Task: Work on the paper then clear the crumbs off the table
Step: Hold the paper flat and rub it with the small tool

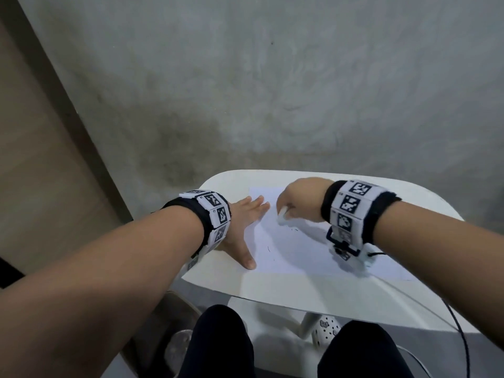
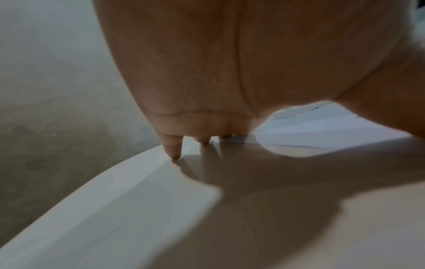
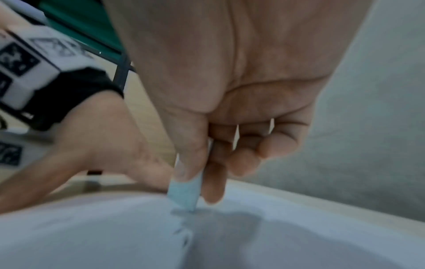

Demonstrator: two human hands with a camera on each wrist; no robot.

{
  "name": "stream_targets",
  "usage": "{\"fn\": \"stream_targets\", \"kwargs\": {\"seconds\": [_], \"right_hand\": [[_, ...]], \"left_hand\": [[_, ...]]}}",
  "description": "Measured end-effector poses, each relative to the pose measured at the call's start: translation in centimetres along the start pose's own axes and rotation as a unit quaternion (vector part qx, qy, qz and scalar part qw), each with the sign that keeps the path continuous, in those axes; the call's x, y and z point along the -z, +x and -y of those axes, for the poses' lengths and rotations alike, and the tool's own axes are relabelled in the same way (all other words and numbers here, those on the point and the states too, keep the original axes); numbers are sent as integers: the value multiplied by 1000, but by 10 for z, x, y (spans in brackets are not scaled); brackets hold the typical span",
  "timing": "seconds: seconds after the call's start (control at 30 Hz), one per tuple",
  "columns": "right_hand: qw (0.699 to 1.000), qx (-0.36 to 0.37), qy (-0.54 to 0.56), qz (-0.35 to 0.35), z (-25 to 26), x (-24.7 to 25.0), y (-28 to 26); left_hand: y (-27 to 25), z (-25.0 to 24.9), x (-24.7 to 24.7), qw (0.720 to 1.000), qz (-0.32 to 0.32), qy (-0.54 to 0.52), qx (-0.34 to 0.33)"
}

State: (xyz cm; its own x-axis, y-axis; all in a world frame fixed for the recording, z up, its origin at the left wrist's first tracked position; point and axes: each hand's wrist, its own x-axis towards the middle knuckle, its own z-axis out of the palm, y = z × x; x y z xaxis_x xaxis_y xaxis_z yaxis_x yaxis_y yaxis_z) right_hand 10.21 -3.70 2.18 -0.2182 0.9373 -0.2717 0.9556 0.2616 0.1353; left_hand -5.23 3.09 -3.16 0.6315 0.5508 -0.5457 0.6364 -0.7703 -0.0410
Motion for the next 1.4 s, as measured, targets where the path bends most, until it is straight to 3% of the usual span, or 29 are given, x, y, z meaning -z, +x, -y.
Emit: {"fn": "stream_targets", "kwargs": {"seconds": [0.17, 0.3, 0.37, 0.43, 0.5, 0.57, 0.67, 0.73, 0.8, 0.93, 1.03, 1.13, 1.2, 1.33, 1.4], "right_hand": [[994, 52, -88, 27, -6, -12, -26], [984, 19, -55, 170, -24, -3, -45], [989, 16, -47, 140, -19, 3, -26], [999, 17, -14, 34, -8, 1, -10], [999, 41, -18, -13, 1, -7, -10], [999, 51, -9, 16, -2, -12, -27], [990, 19, -2, 140, -13, -8, -54], [983, -6, -15, 186, -15, -2, -55], [985, -4, -56, 165, -5, 4, -41], [996, 13, -76, 54, 26, 2, -16], [992, 24, -98, 80, 24, -8, -28], [973, 10, -152, 171, 13, -11, -45], [968, -3, -156, 196, 13, -9, -42], [990, -4, -107, 88, 33, -3, -14], [995, 1, -76, 69, 39, -10, -13]], "left_hand": [[1, 2, -1, 1000, 9, -8, -2], [2, 2, -2, 1000, 8, -6, 0], [2, 3, -1, 1000, 11, -6, -1], [2, 3, 0, 1000, 17, -2, -4], [1, 3, 1, 1000, 19, -2, -6], [3, 4, 0, 1000, 20, -8, -7], [6, 7, -3, 1000, 20, -6, -3], [6, 6, -3, 1000, 20, -3, -2], [4, 4, -2, 1000, 23, -3, 1], [5, 7, -1, 1000, 28, -14, -2], [8, 11, -3, 999, 33, -20, -5], [9, 12, -5, 999, 29, -16, -6], [8, 10, -5, 1000, 23, -12, -4], [6, 7, -3, 1000, 17, -11, -11], [7, 7, -3, 1000, 15, -15, -13]]}}
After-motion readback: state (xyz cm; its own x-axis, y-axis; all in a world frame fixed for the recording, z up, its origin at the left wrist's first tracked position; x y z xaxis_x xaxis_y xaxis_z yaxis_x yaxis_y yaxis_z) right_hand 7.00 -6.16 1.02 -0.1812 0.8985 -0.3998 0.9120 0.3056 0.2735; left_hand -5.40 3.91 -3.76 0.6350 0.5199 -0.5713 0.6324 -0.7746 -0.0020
